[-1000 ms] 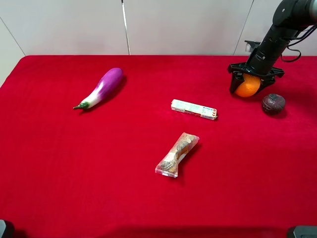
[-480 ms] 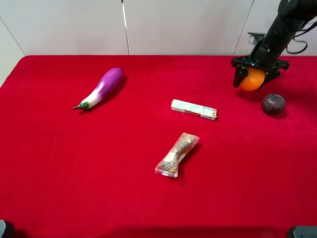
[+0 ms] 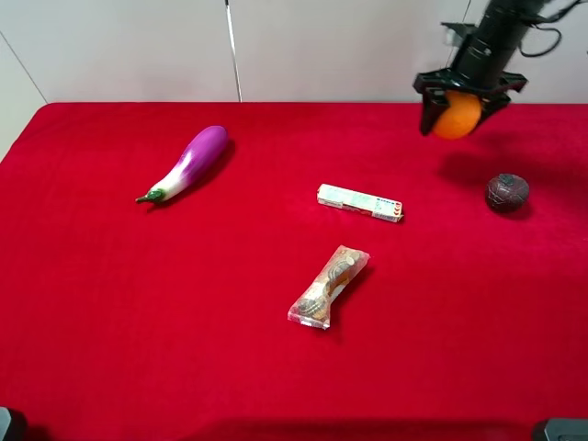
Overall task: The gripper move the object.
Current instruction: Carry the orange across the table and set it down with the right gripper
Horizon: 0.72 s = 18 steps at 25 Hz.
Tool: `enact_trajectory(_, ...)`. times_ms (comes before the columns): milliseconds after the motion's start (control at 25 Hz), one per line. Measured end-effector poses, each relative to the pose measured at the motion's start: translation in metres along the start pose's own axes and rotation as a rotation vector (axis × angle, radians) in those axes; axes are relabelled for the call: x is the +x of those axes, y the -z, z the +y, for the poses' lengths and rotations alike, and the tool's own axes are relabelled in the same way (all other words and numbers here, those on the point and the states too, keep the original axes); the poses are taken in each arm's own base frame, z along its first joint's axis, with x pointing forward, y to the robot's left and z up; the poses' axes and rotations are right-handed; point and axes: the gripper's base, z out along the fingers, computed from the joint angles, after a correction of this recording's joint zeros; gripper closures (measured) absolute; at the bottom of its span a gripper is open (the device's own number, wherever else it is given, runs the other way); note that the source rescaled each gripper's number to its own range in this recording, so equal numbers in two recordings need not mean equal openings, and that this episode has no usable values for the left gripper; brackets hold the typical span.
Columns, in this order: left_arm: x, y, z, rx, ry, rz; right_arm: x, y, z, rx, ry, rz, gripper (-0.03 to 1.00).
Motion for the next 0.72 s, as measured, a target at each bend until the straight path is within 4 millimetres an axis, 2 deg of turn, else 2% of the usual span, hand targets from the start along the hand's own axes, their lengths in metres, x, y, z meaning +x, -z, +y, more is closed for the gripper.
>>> enact_trajectory(360, 0.000, 0.000, 0.000, 0.000, 0.000, 0.000, -0.009, 0.011, 0.079, -0.004, 0.138, -0.057, 0.96)
enact_trajectory(720, 0.000, 0.000, 0.000, 0.000, 0.000, 0.000, 0.001, 0.020, 0.163, -0.022, 0.289, -0.099, 0.96)
